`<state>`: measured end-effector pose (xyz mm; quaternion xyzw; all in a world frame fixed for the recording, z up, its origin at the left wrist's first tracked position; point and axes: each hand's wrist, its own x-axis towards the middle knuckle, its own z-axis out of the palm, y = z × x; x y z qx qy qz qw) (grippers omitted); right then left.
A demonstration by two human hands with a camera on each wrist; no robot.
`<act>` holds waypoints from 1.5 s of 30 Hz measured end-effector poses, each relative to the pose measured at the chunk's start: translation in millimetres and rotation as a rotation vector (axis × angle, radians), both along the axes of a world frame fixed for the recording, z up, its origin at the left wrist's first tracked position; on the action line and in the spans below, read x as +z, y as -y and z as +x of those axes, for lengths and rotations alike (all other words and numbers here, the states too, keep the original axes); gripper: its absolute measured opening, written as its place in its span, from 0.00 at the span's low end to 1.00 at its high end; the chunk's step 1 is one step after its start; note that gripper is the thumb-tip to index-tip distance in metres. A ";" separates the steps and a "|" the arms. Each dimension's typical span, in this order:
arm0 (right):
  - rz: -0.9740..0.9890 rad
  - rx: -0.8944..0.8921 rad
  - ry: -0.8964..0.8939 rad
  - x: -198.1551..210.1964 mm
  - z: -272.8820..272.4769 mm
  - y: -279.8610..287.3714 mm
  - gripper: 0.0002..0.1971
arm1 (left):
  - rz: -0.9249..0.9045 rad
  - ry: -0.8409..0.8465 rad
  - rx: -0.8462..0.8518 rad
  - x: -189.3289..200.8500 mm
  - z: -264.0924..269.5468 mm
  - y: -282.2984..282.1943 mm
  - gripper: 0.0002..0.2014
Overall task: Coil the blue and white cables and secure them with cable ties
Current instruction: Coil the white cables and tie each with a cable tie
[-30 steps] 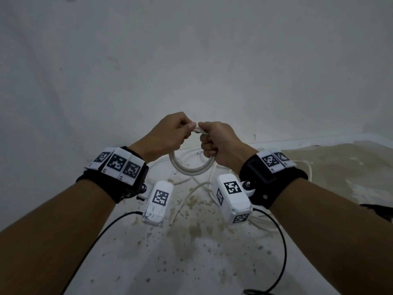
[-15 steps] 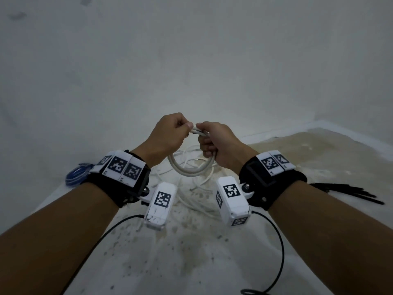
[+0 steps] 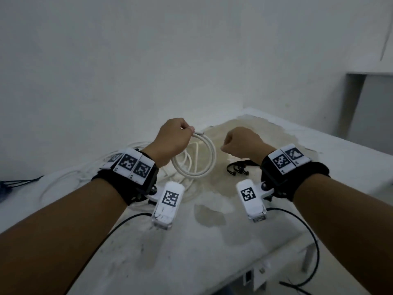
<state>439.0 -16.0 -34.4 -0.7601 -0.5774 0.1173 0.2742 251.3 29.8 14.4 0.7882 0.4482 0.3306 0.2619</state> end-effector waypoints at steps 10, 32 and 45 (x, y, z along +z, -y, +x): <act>-0.204 0.102 0.361 -17.1 9.7 -8.0 0.11 | -0.168 0.069 0.001 -16.6 -21.2 7.7 0.11; 0.446 -0.087 0.340 -0.3 0.8 -32.9 0.05 | -0.222 0.222 -0.082 -24.1 -47.5 -4.4 0.12; 0.079 0.297 -0.832 55.3 -143.0 -72.1 0.06 | -0.014 0.270 0.045 -26.5 -109.8 -22.2 0.12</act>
